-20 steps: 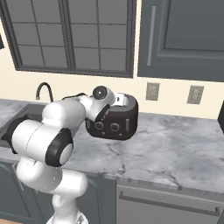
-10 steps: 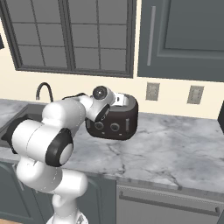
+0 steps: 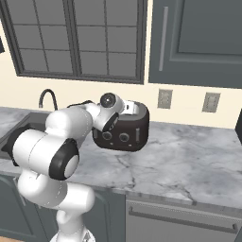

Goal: Start the toaster. Once the lever pops up, take the bread to the plate on the dining counter.

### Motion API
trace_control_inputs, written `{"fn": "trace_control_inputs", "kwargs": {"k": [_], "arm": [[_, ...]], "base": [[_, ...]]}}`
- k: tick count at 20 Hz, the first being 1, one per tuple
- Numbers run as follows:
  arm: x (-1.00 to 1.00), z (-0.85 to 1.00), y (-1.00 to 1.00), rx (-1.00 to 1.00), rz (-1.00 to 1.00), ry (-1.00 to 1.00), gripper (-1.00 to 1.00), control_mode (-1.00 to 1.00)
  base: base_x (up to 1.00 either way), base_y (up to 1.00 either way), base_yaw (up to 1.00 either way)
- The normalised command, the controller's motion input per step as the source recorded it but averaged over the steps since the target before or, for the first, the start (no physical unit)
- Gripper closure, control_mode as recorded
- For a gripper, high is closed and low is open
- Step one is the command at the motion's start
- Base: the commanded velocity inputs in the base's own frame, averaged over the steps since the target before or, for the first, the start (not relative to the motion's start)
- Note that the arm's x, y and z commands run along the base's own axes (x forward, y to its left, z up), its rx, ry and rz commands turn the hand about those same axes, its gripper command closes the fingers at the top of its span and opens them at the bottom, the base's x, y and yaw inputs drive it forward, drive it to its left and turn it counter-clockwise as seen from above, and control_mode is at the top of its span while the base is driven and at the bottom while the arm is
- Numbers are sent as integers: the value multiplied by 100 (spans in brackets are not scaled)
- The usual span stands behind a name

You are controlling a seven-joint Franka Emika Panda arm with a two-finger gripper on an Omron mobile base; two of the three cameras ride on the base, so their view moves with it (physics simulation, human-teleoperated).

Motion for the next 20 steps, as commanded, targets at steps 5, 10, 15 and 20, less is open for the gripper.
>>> {"fn": "trace_control_inputs", "kwargs": {"k": [5, 10, 15, 20], "arm": [[0, 0, 0, 0, 0, 0, -100, -100], [0, 0, 0, 0, 0, 0, -100, -100], [0, 0, 0, 0, 0, 0, -100, -100], [0, 0, 0, 0, 0, 0, -100, -100]], "base": [[0, 0, 0], [0, 0, 0], [0, 0, 0], [0, 0, 0]]}}
